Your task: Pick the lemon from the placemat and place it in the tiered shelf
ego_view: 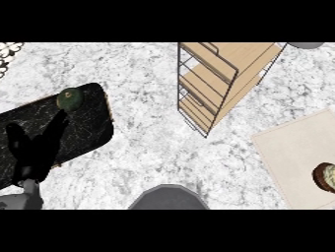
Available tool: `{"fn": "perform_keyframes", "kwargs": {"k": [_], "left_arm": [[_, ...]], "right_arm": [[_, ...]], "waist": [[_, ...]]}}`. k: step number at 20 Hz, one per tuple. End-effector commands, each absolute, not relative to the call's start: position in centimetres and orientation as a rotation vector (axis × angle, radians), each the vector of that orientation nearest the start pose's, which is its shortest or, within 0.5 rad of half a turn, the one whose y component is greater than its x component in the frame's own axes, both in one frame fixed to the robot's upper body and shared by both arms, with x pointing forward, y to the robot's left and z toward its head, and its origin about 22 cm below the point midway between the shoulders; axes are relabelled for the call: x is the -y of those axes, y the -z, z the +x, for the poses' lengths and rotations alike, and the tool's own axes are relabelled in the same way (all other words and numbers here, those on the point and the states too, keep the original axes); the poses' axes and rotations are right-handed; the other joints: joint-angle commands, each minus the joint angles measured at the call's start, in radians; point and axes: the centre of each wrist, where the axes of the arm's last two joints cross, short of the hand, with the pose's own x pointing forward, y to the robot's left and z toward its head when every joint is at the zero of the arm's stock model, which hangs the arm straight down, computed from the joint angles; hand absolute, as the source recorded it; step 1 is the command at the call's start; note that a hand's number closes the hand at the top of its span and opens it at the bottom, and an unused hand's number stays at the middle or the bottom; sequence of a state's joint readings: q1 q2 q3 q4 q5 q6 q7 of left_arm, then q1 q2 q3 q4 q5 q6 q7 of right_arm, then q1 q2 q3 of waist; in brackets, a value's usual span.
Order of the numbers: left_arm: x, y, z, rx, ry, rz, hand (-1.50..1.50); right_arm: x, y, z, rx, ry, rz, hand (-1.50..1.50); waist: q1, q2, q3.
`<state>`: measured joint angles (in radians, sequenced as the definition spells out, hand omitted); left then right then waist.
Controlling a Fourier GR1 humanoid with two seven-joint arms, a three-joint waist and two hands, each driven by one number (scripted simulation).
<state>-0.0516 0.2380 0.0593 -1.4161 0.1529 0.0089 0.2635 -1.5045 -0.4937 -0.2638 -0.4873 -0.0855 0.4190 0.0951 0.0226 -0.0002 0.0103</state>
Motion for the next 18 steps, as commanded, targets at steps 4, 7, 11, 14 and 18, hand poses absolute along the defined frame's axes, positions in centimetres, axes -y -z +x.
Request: {"fn": "perform_keyframes", "kwargs": {"k": [4,7,11,14,18], "left_arm": [[-30.2,1.7,25.3,1.14,-0.025,0.084,0.0],[-29.0,2.1,25.5,1.136,-0.013,0.071,0.0],[-27.8,1.2,26.2,1.15,0.008,0.059,0.0],[-27.2,0.5,26.1,1.158,0.017,0.045,0.0],[-27.0,1.5,26.3,1.148,0.012,0.035,0.0]], "right_arm": [[29.1,-37.0,45.4,1.885,-0.254,-0.045,-1.5],[33.1,-38.4,44.2,1.865,-0.122,-0.053,-1.5],[37.1,-37.0,43.4,1.842,-0.01,-0.045,-1.5],[39.1,-37.8,42.3,1.828,0.027,-0.034,-1.5],[41.5,-36.5,41.5,1.824,-0.054,-0.021,-1.5]], "waist": [[0.01,0.016,-0.011],[0.017,0.023,-0.011],[0.029,0.032,-0.009],[0.045,0.033,-0.009],[0.047,0.043,-0.009]]}}
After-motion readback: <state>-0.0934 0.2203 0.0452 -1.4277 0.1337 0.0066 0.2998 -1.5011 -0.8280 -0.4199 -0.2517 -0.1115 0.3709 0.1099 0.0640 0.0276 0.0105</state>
